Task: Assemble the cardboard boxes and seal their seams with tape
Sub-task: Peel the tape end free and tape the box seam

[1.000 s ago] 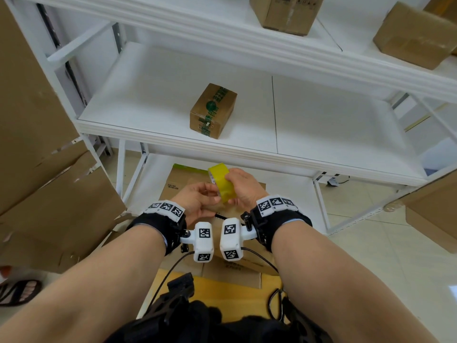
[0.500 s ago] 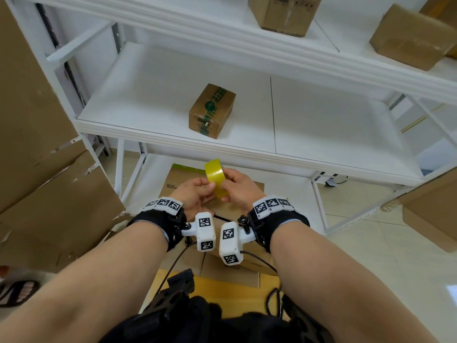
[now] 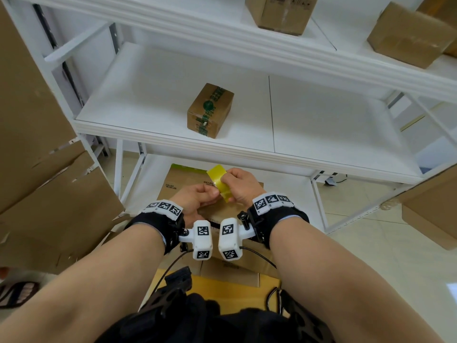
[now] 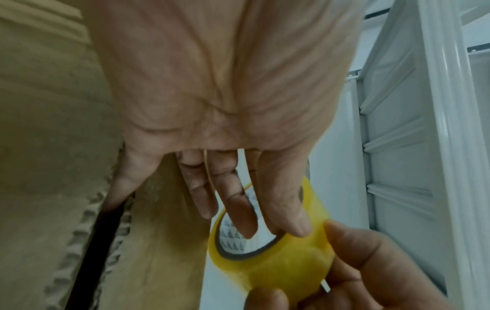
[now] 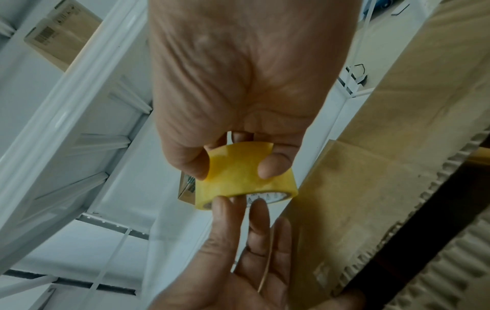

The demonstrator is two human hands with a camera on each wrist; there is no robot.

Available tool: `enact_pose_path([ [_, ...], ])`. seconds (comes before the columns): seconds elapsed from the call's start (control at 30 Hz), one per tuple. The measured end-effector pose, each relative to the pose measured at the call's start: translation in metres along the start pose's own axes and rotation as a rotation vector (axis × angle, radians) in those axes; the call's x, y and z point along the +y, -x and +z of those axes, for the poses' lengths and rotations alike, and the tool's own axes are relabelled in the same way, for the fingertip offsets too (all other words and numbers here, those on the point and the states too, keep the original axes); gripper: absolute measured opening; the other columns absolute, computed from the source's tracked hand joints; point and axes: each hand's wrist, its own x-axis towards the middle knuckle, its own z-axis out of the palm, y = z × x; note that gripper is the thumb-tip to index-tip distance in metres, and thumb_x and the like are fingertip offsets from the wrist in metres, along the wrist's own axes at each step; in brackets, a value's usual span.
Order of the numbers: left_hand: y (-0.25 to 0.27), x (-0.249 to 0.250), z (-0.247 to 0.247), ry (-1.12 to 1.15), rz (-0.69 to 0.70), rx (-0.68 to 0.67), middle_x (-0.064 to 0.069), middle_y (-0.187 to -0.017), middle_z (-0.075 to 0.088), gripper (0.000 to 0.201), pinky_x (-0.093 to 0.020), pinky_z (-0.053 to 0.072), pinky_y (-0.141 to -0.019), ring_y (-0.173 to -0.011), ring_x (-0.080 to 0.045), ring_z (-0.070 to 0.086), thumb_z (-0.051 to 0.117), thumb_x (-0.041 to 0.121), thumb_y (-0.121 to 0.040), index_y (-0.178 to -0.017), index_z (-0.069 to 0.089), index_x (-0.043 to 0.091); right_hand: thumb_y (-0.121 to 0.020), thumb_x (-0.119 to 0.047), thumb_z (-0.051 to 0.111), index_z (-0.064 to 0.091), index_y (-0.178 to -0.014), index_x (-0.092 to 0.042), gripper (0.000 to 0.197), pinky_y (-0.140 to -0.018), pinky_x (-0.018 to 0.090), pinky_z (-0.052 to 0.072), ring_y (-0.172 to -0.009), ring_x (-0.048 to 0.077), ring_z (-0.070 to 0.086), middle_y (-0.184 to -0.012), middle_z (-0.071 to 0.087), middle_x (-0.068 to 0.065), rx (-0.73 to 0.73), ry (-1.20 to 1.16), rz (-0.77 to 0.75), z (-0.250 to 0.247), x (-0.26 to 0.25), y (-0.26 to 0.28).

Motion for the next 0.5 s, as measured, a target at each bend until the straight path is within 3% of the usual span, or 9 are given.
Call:
enact_pose_path([
  [0.1, 0.001, 0.007, 0.004, -0.072, -0.018, -0.010, -0.003, -0.090, 0.066, 0.004, -0.036, 0.054, -0.061, -0.091, -0.014, 0.061, 0.060, 0.014, -0.092, -0.089, 0.058, 0.015, -0.091, -0.022, 0.057, 0.067, -0.094, -0.012, 0.015, -0.065, 0.031, 0.057, -0.071, 0.018, 0.062, -0.083, 0.064, 0.005, -0.006, -0.030, 0.020, -0.003, 0.000, 0.001],
  [0.2, 0.000, 0.014, 0.006, -0.164, -0.051, -0.046, -0.006, -0.097, 0.067, 0.010, -0.041, 0.054, -0.071, -0.094, -0.017, 0.062, 0.059, 0.021, -0.094, -0.097, 0.061, 0.012, -0.093, -0.023, 0.056, 0.065, -0.091, -0.019, 0.010, -0.072, 0.032, 0.059, -0.077, 0.016, 0.063, -0.091, 0.066, 0.005, -0.002, -0.062, 0.043, -0.007, 0.002, 0.002],
  [0.37, -0.002, 0.026, 0.012, -0.307, -0.092, -0.041, -0.013, -0.112, 0.068, 0.032, -0.038, 0.060, -0.066, -0.098, -0.021, 0.064, 0.057, 0.028, -0.096, -0.118, 0.060, 0.005, -0.090, -0.026, 0.059, 0.065, -0.085, -0.024, 0.008, -0.068, 0.032, 0.060, -0.085, 0.020, 0.064, -0.097, 0.065, 0.007, 0.040, -0.127, 0.144, -0.007, 0.004, 0.001],
  [0.43, -0.004, 0.025, 0.013, -0.319, -0.085, -0.034, -0.014, -0.114, 0.066, 0.032, -0.037, 0.059, -0.070, -0.100, -0.021, 0.062, 0.054, 0.028, -0.097, -0.118, 0.061, 0.004, -0.091, -0.025, 0.059, 0.064, -0.084, -0.023, 0.008, -0.061, 0.029, 0.058, -0.086, 0.020, 0.064, -0.098, 0.064, 0.008, 0.040, -0.137, 0.175, -0.008, 0.005, 0.000],
  [0.5, -0.008, 0.021, 0.012, -0.311, -0.072, -0.035, -0.014, -0.113, 0.064, 0.030, -0.037, 0.057, -0.078, -0.098, -0.021, 0.061, 0.053, 0.027, -0.098, -0.114, 0.062, 0.003, -0.091, -0.024, 0.059, 0.063, -0.084, -0.023, 0.009, -0.065, 0.031, 0.059, -0.088, 0.020, 0.062, -0.098, 0.062, 0.007, 0.043, -0.122, 0.183, -0.010, 0.006, 0.000],
])
